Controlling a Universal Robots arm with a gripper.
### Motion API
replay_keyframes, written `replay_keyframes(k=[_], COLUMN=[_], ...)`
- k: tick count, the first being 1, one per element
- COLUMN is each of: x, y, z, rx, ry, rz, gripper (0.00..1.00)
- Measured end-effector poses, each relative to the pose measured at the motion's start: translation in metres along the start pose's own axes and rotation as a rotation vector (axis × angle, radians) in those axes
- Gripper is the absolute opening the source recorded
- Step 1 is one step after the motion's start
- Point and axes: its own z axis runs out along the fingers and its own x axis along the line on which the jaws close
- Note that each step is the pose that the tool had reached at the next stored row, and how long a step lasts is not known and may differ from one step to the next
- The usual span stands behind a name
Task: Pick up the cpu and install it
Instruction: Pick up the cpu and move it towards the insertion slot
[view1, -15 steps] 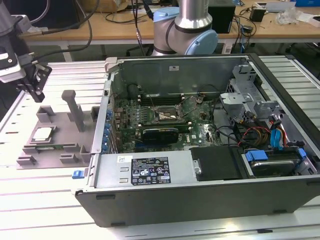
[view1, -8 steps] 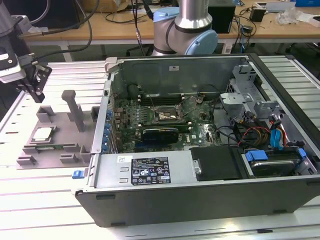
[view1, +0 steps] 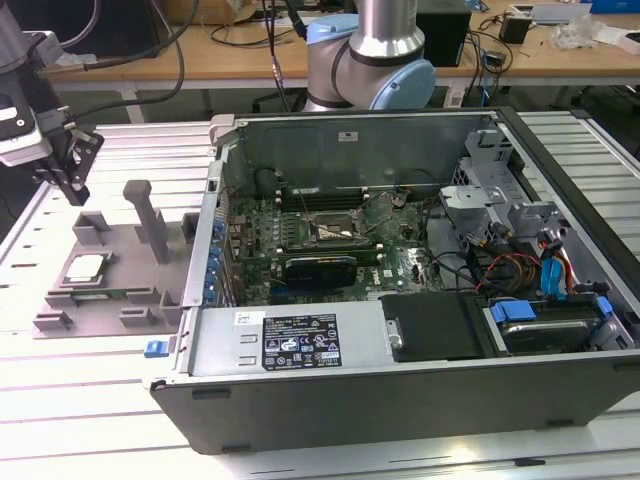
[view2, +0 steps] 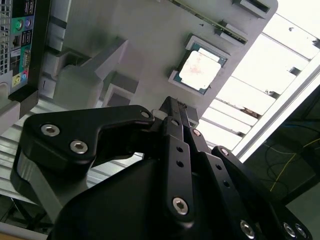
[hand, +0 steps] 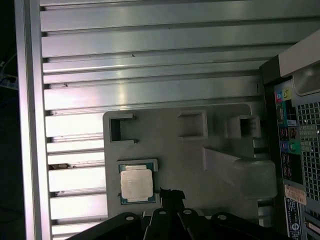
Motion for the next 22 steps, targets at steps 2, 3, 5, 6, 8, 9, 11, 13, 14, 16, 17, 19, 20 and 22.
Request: replay_keyframes(k=[2, 3, 5, 6, 8, 9, 11, 13, 14, 16, 17, 19, 20, 22], x=[0.0019, 0.0024, 0.0037, 0.0048, 0.0056, 0.0061, 0.0072, 0.0083, 0.0091, 0.0107, 0.0113, 0.0127, 0.0136, 0.0159], y=[-0.0003, -0.0004, -0.0006, -0.0008, -0.0009, -0.001, -0.0012, -0.0014, -0.0015, -0.0017, -0.0018, -0.0021, -0.0022, -0.0026], z=[0.0037, 0.0047, 0.0075, 0.0097, 0.0117, 0.0129, 0.0152, 0.0171, 0.0186, 0.021, 0.0227, 0.0264, 0.0284, 0.0329], rx=[-0.0001, 0.0, -0.0001, -0.0001, -0.0002, -0.0002, -0.0001, -0.0002, -0.0002, -0.0002, -0.0004, -0.0002, -0.0003, -0.0003], ry=[-0.0007, -0.0008, -0.0015, -0.0023, -0.0027, -0.0029, -0.0033, -0.0037, -0.0041, -0.0043, -0.0045, -0.0043, -0.0043, -0.0043], rz=[0.0, 0.0, 0.0, 0.0, 0.0, 0.0, 0.0, 0.0, 0.0, 0.0, 0.0, 0.0, 0.0, 0.0], gripper=[0.11, 0.11, 0.11, 0.11, 0.11, 0.11, 0.11, 0.11, 0.11, 0.11, 0.11, 0.11, 0.11, 0.11])
